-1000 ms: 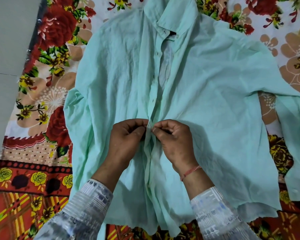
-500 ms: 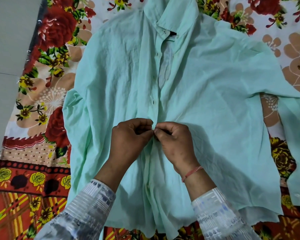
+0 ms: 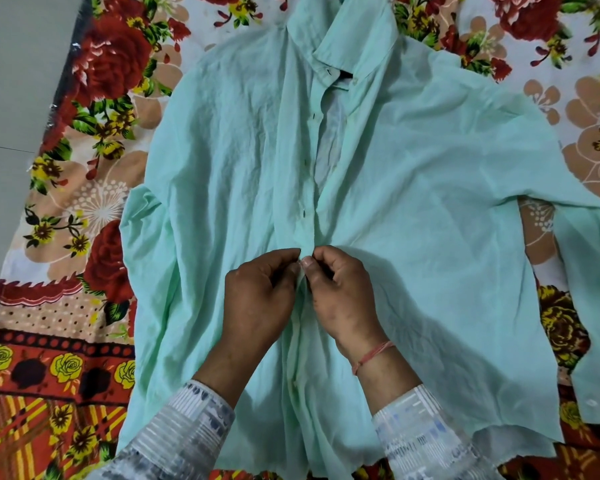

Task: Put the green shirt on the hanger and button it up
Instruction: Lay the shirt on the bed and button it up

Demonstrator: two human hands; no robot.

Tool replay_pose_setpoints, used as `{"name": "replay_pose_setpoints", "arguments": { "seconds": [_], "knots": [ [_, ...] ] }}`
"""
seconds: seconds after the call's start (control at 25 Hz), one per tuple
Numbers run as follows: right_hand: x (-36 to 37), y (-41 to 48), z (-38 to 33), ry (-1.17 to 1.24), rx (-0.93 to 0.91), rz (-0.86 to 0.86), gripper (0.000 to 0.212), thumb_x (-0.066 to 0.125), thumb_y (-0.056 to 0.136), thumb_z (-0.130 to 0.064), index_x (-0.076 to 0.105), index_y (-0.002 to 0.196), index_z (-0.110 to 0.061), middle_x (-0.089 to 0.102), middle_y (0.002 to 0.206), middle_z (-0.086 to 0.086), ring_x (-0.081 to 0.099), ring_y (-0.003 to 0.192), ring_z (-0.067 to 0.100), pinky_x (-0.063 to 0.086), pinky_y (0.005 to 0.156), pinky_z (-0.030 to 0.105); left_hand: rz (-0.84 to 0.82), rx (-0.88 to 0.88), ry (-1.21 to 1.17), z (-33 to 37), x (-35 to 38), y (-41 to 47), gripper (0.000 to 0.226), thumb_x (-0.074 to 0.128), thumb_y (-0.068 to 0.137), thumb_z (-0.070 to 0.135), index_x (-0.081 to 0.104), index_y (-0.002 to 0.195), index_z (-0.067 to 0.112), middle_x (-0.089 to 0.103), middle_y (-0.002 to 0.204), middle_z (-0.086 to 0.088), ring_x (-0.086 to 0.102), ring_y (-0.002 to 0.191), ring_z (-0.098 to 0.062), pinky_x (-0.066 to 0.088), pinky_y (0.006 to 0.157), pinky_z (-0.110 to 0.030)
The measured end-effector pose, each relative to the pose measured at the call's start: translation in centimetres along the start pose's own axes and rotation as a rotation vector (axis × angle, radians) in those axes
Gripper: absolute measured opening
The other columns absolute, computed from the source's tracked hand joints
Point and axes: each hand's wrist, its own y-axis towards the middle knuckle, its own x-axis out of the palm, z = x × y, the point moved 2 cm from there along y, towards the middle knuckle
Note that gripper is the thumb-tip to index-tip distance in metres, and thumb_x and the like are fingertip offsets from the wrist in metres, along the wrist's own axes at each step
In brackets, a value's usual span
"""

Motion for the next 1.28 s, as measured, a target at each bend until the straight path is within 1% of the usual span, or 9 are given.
{"name": "replay_pose_setpoints", "arguments": {
  "seconds": [0.12, 0.24, 0.48, 0.72, 0.88, 1.0, 1.08, 1.16, 1.28],
  "knots": [
    [-0.1, -0.2, 0.1, 0.121, 0.037, -0.049, 0.020, 0.069, 0.101, -0.020, 0.070, 0.081, -0.017, 0.057, 0.064, -0.013, 0.049, 0.062, 0.005, 0.045, 0.064, 0.024, 0.007, -0.213, -0.204, -0.5, 0.5, 0.3, 0.022, 0.074, 0.097, 0.010, 0.082, 0.111, 0.024, 0.083, 0.100, 0.006, 0.077, 0.094, -0.009, 0.062, 0.090, -0.030],
    [-0.4, 0.1, 0.3, 0.187, 0.060, -0.079, 0.016, 0.068, 0.101, -0.016, 0.074, 0.086, -0.015, 0.067, 0.073, -0.007, 0.057, 0.068, 0.006, 0.051, 0.071, 0.029, -0.019, -0.356, -0.375, -0.6, 0.8, 0.4, 0.019, 0.073, 0.096, 0.006, 0.082, 0.106, 0.020, 0.083, 0.088, 0.000, 0.076, 0.084, -0.015, 0.062, 0.078, -0.031],
    [0.0, 0.0, 0.4, 0.130, 0.032, -0.045, 0.021, 0.067, 0.101, -0.016, 0.065, 0.081, -0.010, 0.053, 0.066, -0.002, 0.045, 0.062, 0.011, 0.044, 0.063, 0.033, 0.089, -0.067, -0.088, 0.5, -0.1, 0.2, 0.023, 0.083, 0.087, 0.009, 0.078, 0.102, 0.026, 0.079, 0.085, 0.012, 0.075, 0.081, 0.001, 0.056, 0.075, -0.011],
    [-0.2, 0.0, 0.8, 0.010, -0.066, -0.043, 0.016, 0.068, 0.100, -0.015, 0.067, 0.084, -0.014, 0.061, 0.067, -0.004, 0.052, 0.062, 0.011, 0.047, 0.063, 0.026, -0.098, -0.216, -0.244, 0.2, -0.1, 0.9, 0.024, 0.067, 0.095, -0.003, 0.071, 0.103, 0.019, 0.072, 0.082, 0.000, 0.067, 0.068, -0.014, 0.059, 0.068, -0.033],
    [-0.1, -0.5, 0.8, -0.240, -0.287, 0.076, 0.018, 0.067, 0.098, -0.013, 0.063, 0.080, -0.015, 0.057, 0.067, -0.006, 0.055, 0.063, 0.013, 0.048, 0.061, 0.029, -0.052, -0.263, -0.347, 0.6, -0.1, 1.3, 0.025, 0.063, 0.092, -0.013, 0.069, 0.101, 0.010, 0.069, 0.079, -0.008, 0.067, 0.064, -0.015, 0.058, 0.061, -0.027],
    [0.0, -0.4, 1.0, -0.252, -0.305, 0.123, 0.017, 0.067, 0.096, -0.015, 0.065, 0.080, -0.015, 0.059, 0.067, -0.005, 0.058, 0.063, 0.015, 0.052, 0.063, 0.037, -0.103, -0.367, -0.431, 0.6, 0.0, 1.9, 0.020, 0.065, 0.091, -0.010, 0.070, 0.099, 0.008, 0.070, 0.079, -0.010, 0.067, 0.069, -0.023, 0.059, 0.066, -0.034],
    [0.2, -0.3, 0.8, -0.214, -0.272, 0.079, 0.010, 0.073, 0.094, -0.019, 0.069, 0.085, -0.017, 0.066, 0.070, -0.005, 0.063, 0.066, 0.014, 0.055, 0.066, 0.034, -0.108, -0.288, -0.184, 0.2, -0.2, 2.3, 0.021, 0.066, 0.088, -0.005, 0.071, 0.098, 0.013, 0.073, 0.077, -0.002, 0.068, 0.069, -0.023, 0.060, 0.071, -0.038],
    [-0.4, -0.2, 0.0, -0.130, -0.242, 0.058, 0.005, 0.077, 0.091, -0.021, 0.073, 0.093, -0.019, 0.072, 0.077, -0.007, 0.069, 0.073, 0.011, 0.057, 0.071, 0.027, 0.025, -0.045, 0.193, 0.9, -1.0, 2.4, 0.024, 0.068, 0.084, 0.002, 0.070, 0.099, 0.021, 0.072, 0.081, 0.008, 0.067, 0.074, -0.014, 0.057, 0.073, -0.032],
    [-1.9, 1.4, -2.2, -0.147, -0.410, 0.262, 0.011, 0.070, 0.092, -0.009, 0.078, 0.098, -0.015, 0.076, 0.090, -0.003, 0.071, 0.082, 0.007, 0.057, 0.078, 0.021, 0.206, 0.348, 0.218, 3.9, -1.7, 2.4, 0.021, 0.071, 0.083, 0.001, 0.070, 0.097, 0.016, 0.069, 0.085, 0.010, 0.063, 0.073, -0.009, 0.050, 0.071, -0.019]
  ]
}}
